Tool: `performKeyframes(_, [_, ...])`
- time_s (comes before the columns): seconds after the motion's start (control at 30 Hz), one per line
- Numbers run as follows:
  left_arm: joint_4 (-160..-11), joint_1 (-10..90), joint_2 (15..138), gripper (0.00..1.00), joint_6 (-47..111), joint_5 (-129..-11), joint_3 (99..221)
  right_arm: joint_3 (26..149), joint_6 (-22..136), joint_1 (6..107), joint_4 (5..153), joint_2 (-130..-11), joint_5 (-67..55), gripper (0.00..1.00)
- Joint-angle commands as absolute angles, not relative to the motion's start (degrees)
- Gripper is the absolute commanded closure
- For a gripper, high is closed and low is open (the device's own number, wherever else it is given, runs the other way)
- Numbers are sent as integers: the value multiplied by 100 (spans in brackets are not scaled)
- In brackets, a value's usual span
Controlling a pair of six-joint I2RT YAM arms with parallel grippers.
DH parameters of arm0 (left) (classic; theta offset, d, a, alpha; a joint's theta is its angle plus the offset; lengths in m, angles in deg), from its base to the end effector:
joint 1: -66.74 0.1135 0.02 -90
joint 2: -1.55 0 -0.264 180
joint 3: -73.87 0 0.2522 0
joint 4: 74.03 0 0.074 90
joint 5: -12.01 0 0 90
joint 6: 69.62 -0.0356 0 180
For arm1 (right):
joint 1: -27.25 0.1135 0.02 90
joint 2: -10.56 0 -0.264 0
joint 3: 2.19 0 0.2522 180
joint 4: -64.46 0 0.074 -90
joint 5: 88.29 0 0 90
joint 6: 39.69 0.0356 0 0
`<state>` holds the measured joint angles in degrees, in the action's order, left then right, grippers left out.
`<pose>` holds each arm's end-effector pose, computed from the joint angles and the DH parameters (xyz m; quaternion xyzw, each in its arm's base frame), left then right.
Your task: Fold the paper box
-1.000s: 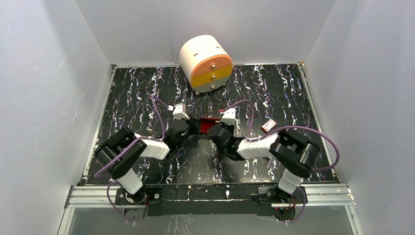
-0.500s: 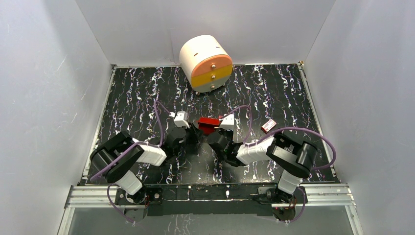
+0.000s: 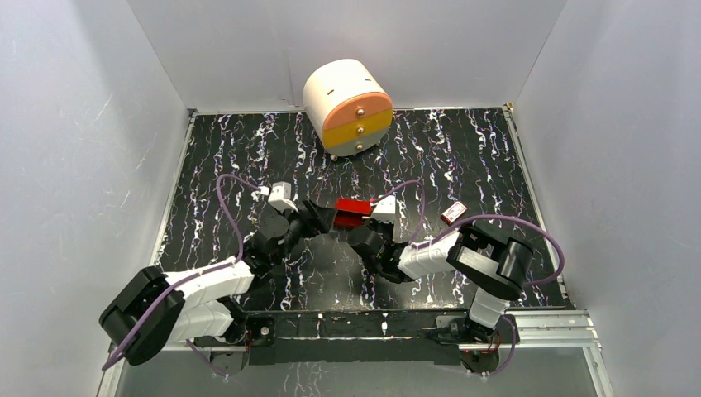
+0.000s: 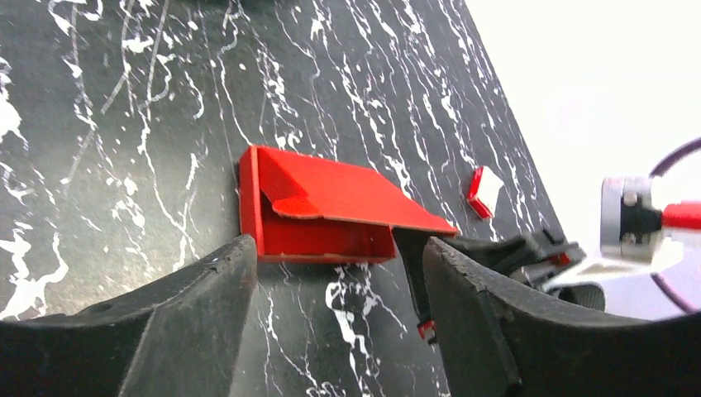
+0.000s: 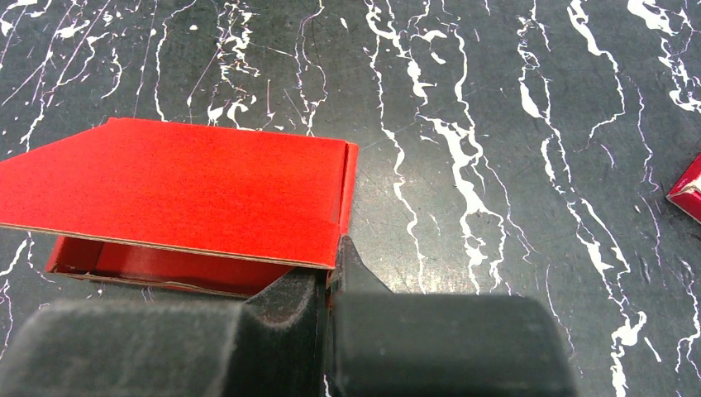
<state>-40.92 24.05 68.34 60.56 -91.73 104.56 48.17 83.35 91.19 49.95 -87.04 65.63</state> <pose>0.1734 -0.1485 0.2019 -0.0666 0.7217 -0.3873 0.5698 0.1612 0.2569 0.1415 0.0461 0.7853 -0.0034 0.6174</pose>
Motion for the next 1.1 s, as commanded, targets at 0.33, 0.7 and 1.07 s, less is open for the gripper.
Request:
performKeyframes(0.33, [-5394, 3351, 8065, 28, 5854, -8006, 12136, 4768, 8234, 9176, 5076, -8803, 6467, 90])
performKeyframes(0.7, [-5488, 3370, 9143, 36, 5817, -7329, 12264, 4757, 8139, 9176, 4975, -8783, 6335, 83])
performKeyframes(1.07, [-5553, 3369, 9585, 41, 5681, -7522, 12294, 4768, 8248, 9176, 5379, -8582, 6173, 63])
